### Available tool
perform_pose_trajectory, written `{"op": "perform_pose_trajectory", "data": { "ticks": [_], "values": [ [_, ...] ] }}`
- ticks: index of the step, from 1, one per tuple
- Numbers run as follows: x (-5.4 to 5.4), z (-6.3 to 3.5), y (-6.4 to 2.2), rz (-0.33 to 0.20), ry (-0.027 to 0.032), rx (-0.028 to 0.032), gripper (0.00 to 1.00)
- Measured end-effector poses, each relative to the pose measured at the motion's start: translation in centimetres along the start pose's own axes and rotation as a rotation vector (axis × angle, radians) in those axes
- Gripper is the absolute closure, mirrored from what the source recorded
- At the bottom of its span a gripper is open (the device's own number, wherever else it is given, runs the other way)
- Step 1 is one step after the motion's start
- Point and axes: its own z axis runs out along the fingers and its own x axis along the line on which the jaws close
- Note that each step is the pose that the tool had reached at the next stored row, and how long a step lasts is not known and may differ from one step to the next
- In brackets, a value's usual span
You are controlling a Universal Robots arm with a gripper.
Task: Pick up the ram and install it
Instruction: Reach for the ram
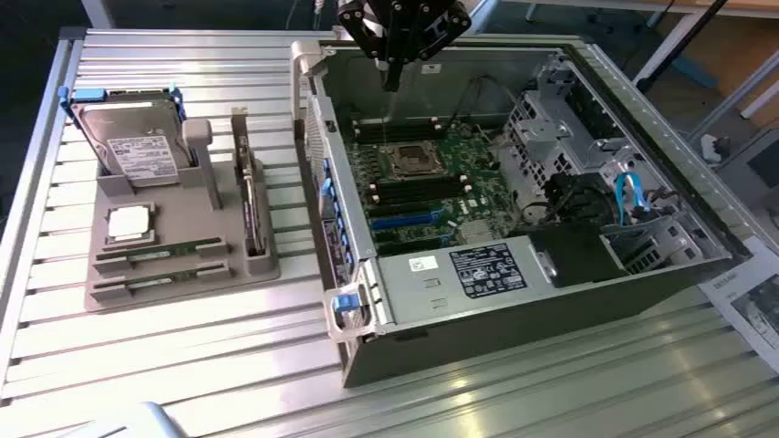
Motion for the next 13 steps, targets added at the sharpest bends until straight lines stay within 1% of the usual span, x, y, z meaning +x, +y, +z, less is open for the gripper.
{"op": "perform_pose_trajectory", "data": {
  "ticks": [10, 13],
  "values": [
    [0.0, 0.0, 0.0, 0.0, 0.0, 0.0, 0.9],
    [0.2, 0.0, -0.02, 0.0, -0.0001, -0.0001, 0.9]
  ]
}}
